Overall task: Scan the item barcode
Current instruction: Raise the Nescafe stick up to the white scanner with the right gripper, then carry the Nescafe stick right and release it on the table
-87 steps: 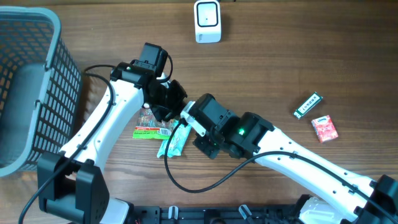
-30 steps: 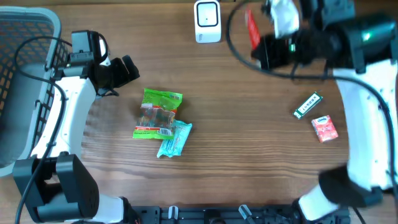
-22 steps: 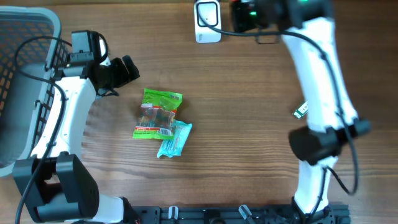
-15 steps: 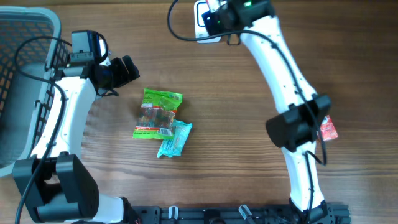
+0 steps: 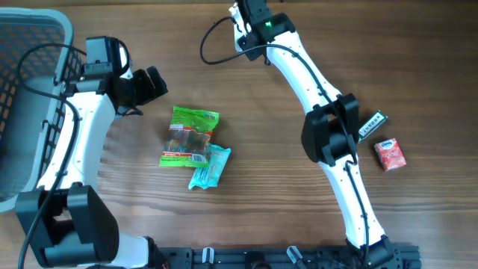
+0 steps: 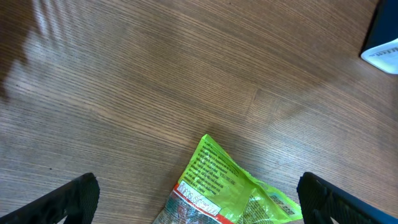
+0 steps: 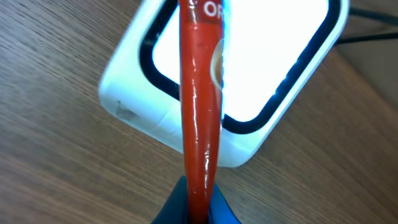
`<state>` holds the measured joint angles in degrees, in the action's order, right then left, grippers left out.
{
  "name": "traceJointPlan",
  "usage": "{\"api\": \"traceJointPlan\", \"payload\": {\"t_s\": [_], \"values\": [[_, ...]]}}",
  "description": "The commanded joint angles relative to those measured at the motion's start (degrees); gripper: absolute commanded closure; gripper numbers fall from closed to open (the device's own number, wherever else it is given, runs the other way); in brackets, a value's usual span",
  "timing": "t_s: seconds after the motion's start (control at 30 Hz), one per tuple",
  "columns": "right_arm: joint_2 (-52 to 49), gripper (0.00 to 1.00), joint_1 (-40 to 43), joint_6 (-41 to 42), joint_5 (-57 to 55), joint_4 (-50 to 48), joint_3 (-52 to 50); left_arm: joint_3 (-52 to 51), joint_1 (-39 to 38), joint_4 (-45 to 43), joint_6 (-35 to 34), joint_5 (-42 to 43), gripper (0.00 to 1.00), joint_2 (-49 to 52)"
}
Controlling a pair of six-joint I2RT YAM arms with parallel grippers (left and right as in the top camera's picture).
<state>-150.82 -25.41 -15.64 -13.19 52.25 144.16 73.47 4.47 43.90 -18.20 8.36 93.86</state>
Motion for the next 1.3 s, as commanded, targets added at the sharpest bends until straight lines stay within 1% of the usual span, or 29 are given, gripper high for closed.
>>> {"api": "traceJointPlan", "payload": {"t_s": [0.0, 0.03, 0.1, 0.13, 0.17, 0.23, 0.3, 0.4, 0.53, 0.6, 0.63, 0.7, 0.77, 0.87, 0.93, 0.97, 1.0, 1.07, 1.1, 1.13, 1.2, 1.23, 1.27], "values": [[1.2, 0.96, 1.1, -0.3, -1.6, 1.1, 0.6, -0.1, 0.2, 0.0, -0.5, -0.3, 0.0, -0.1], [2.4, 0.96, 1.2, 0.2, -2.2, 2.5, 0.7, -0.1, 0.2, 0.0, -0.5, -0.3, 0.0, -0.1], [6.9, 0.96, 1.3, 4.9, -3.5, 7.9, 0.8, -0.1, 0.2, 0.0, -0.5, -0.3, 0.0, -0.1], [10.4, 0.96, 1.5, 8.0, -2.7, 12.2, 0.8, -0.1, 0.2, 0.0, -0.5, -0.3, 0.0, -0.1], [13.0, 0.96, 1.8, 9.3, -1.0, 15.6, 0.8, -0.1, 0.2, 0.0, -0.5, -0.3, 0.0, -0.1], [20.4, 0.96, 2.9, 10.4, 3.7, 25.5, 0.8, -0.1, 0.2, 0.0, -0.5, -0.3, 0.0, -0.1], [24.3, 0.96, 3.9, 12.5, 4.9, 31.5, 0.7, -0.1, 0.2, 0.0, -0.5, -0.3, 0.0, -0.1], [29.6, 0.95, 5.8, 12.8, 8.8, 39.3, 0.7, -0.1, 0.2, 0.0, -0.5, -0.3, 0.0, -0.1], [38.0, 0.95, 6.3, 13.4, 10.8, 39.9, -2.2, -0.1, 0.2, 0.0, -0.5, -0.3, 0.0, -0.1], [44.4, 0.96, 6.3, 14.8, 10.8, 39.9, -6.5, -0.1, 0.2, 0.0, -0.5, -0.3, 0.0, -0.1], [48.3, 0.96, 6.3, 14.8, 10.7, 39.9, -10.2, -0.1, 0.2, 0.0, -0.5, -0.3, 0.0, -0.1], [53.2, 0.95, 6.4, 14.8, 10.7, 39.9, -16.9, -0.1, 0.2, 0.0, -0.5, -0.3, 0.0, -0.1], [57.7, 0.95, 6.4, 15.7, 10.5, 39.9, -25.9, -0.1, 0.2, 0.0, -0.5, -0.3, 0.0, -0.1], [62.3, 0.95, 6.4, 16.1, 9.6, 36.3, -40.5, -0.1, 0.2, 0.0, -0.5, -0.3, 0.0, -0.1], [63.7, 0.95, 6.4, 16.2, 7.7, 29.8, -51.0, -0.1, 0.2, 0.0, -0.5, -0.3, 0.0, -0.1], [63.7, 0.95, 6.7, 16.6, 6.8, 27.3, -54.6, -0.1, 0.2, 0.0, -0.5, -0.3, 0.0, -0.1], [63.4, 0.95, 7.2, 18.0, 5.2, 22.4, -60.5, -0.1, 0.2, 0.0, -0.5, -0.3, 0.0, -0.1], [63.0, 0.89, 8.0, 19.2, 3.6, 16.4, -66.2, -0.1, 0.2, 0.0, -0.5, -0.3, 0.0, -0.1], [62.5, 0.86, 8.7, 19.2, 2.4, 11.6, -70.1, -0.1, 0.2, 0.0, -0.5, -0.3, 0.0, -0.1], [62.0, 0.85, 9.5, 19.3, 1.6, 8.4, -73.2, -0.1, 0.2, 0.0, -0.5, -0.3, 0.0, -0.1], [61.3, 0.85, 11.0, 19.3, 1.6, 3.2, -77.3, -0.1, 0.2, 0.0, -0.5, -0.3, 0.0, -0.1], [61.1, 0.87, 12.0, 19.3, 1.1, 0.5, -79.3, -0.1, 0.2, 0.0, -0.5, -0.3, 0.0, -0.1], [61.0, 0.91, 13.0, 19.3, 0.1, -1.8, -81.2, -0.1, 0.2, 0.0, -0.5, -0.3, 0.0, -0.1]]}}
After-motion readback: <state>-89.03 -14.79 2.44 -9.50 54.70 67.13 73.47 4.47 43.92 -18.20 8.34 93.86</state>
